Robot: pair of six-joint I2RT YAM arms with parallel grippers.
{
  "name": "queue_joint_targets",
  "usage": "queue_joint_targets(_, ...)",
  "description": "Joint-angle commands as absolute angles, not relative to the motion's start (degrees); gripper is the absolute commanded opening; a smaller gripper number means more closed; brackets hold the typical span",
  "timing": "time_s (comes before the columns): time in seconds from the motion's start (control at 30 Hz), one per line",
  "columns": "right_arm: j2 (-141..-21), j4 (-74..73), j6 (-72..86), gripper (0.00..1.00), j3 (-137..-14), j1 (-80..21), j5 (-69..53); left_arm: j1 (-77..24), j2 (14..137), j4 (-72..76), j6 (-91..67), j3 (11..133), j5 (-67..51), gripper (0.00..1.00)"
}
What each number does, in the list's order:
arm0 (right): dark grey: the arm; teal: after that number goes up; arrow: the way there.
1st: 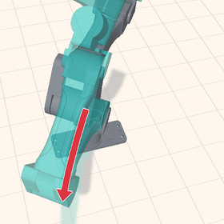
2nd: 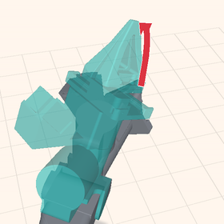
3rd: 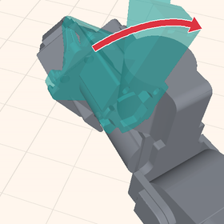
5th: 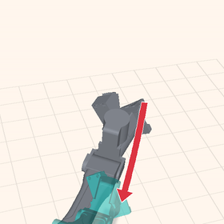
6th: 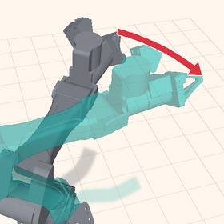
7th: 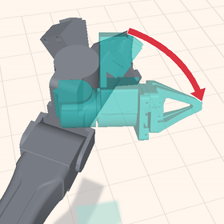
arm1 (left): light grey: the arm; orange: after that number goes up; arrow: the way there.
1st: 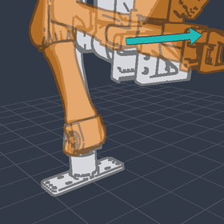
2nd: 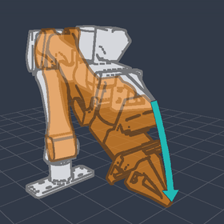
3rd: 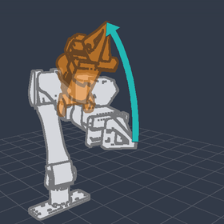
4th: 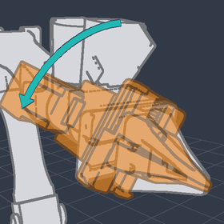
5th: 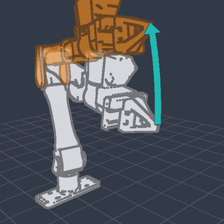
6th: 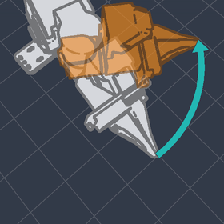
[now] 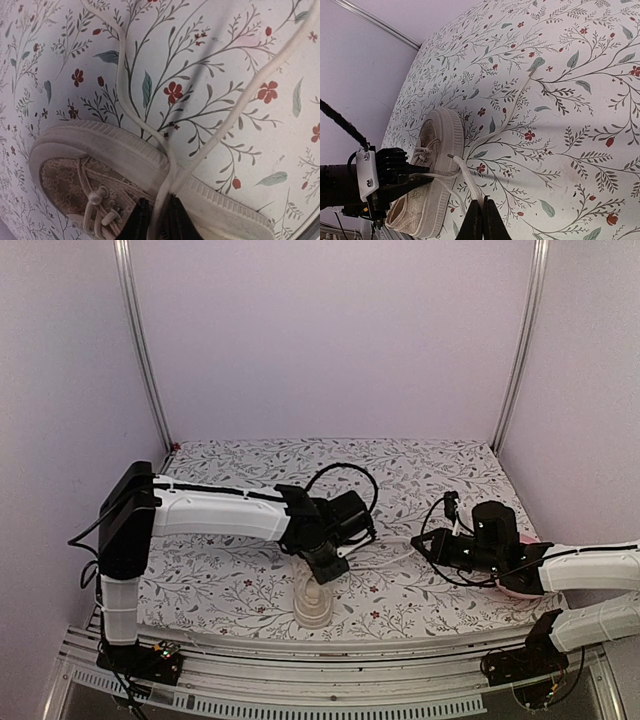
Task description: Tie the shoes
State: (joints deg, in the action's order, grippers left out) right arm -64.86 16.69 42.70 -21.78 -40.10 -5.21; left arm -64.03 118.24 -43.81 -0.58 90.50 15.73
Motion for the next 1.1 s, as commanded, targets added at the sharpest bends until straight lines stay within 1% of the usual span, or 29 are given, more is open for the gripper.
queue_joint_targets(0.0,-63.9,17.7,41.3,0.02,-22.8,-40.4,-6.5,-63.5,113.4,-41.1,-2.6,87.6,14.5,0.11)
queue_joint_targets(0.1,-64.6,17.6,40.9,0.02,-23.3,-40.4,-6.7,-62.0,109.5,-38.1,-5.0,84.9,10.8,0.05)
queue_joint_targets(0.2,-65.8,17.5,40.2,0.02,-24.7,-40.5,-7.8,-60.4,106.2,-33.0,-6.9,80.4,5.2,0.02)
queue_joint_targets(0.43,-66.7,17.1,37.7,0.02,-32.4,-41.0,-10.3,-55.9,98.7,-21.1,-9.9,69.9,-5.6,0.00)
queue_joint_targets(0.53,-68.9,16.3,36.1,0.02,-37.3,-41.0,-11.0,-53.2,96.0,-15.2,-10.7,65.2,-11.0,0.01)
queue_joint_targets(0.77,-76.8,16.1,33.8,0.02,-46.2,-41.0,-12.1,-48.5,92.3,-3.7,-12.2,55.6,-20.5,0.08)
queue_joint_targets(1.07,-84.1,17.4,33.5,0.02,-54.1,-41.0,-13.9,-45.0,95.3,4.8,-13.1,52.2,-29.2,0.13)
